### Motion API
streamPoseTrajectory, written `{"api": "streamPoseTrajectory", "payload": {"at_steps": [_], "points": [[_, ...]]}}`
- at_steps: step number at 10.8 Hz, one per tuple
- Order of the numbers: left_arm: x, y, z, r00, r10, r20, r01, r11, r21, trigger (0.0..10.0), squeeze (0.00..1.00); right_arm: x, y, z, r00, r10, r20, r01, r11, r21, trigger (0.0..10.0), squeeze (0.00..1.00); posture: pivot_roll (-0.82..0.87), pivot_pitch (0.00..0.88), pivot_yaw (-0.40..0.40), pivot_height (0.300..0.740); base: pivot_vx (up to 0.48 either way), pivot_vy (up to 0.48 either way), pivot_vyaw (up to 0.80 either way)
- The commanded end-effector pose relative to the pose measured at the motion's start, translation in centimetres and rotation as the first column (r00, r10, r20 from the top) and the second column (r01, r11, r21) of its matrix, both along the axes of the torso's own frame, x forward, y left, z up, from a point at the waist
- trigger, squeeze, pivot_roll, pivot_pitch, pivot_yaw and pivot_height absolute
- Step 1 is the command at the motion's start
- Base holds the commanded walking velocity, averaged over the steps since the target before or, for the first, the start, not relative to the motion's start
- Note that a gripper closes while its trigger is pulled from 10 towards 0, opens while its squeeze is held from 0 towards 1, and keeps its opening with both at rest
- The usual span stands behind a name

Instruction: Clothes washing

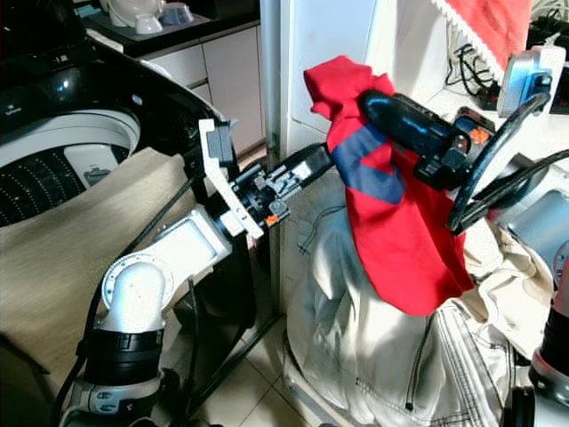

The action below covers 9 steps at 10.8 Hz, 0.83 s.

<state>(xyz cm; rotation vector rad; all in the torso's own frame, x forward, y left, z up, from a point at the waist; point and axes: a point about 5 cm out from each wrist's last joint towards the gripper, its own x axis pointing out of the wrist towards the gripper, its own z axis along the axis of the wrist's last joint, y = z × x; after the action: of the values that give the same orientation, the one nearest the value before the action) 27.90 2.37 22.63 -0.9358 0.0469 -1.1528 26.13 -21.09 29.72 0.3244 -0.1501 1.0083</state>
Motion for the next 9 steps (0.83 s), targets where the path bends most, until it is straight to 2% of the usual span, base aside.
{"api": "streamPoseTrajectory", "payload": {"at_steps": [1,3,5,6,7,8,9], "points": [[-0.2,-0.7,0.9,0.999,-0.033,-0.025,0.030,0.995,-0.099,10.0,1.00,-0.4,0.3,0.3,1.000,0.007,0.027,-0.006,1.000,-0.014,0.0,0.00,-0.22,0.000,0.053,0.740,0.000,0.000,0.00],[-0.3,-0.5,1.2,0.998,-0.055,-0.039,0.048,0.986,-0.160,10.0,1.00,-0.4,0.3,0.2,1.000,0.010,0.022,-0.009,1.000,-0.021,0.0,0.00,-0.22,0.000,0.051,0.740,0.000,0.000,0.00],[-0.8,-0.8,1.2,0.996,-0.092,-0.019,0.089,0.986,-0.141,10.0,1.00,-0.4,0.3,0.1,1.000,0.008,0.022,-0.008,1.000,-0.025,0.0,0.00,-0.22,0.000,0.054,0.740,0.000,0.000,0.00],[-0.9,-1.3,0.7,0.997,-0.074,0.017,0.074,0.997,-0.024,10.0,1.00,-0.4,0.3,0.1,1.000,0.005,0.022,-0.004,1.000,-0.027,0.0,0.00,-0.22,0.000,0.053,0.740,0.000,0.000,0.00],[-0.6,-1.8,-0.2,0.999,-0.029,0.046,0.023,0.994,0.109,10.0,1.00,-0.4,0.3,0.1,1.000,0.008,0.022,-0.007,1.000,-0.028,0.0,0.00,-0.22,0.000,0.053,0.740,0.000,0.000,0.00],[-0.4,-2.3,-0.5,0.998,-0.002,0.063,-0.007,0.989,0.148,10.0,0.62,-0.4,0.4,0.0,1.000,0.009,0.020,-0.008,0.999,-0.031,0.0,0.00,-0.22,0.000,0.052,0.740,0.000,0.000,0.00],[-0.3,-2.3,0.0,0.998,0.004,0.065,-0.011,0.994,0.113,10.0,0.33,-0.4,0.4,0.0,1.000,0.007,0.019,-0.006,0.999,-0.033,0.0,0.00,-0.22,0.000,0.054,0.740,0.000,0.000,0.00]]}}
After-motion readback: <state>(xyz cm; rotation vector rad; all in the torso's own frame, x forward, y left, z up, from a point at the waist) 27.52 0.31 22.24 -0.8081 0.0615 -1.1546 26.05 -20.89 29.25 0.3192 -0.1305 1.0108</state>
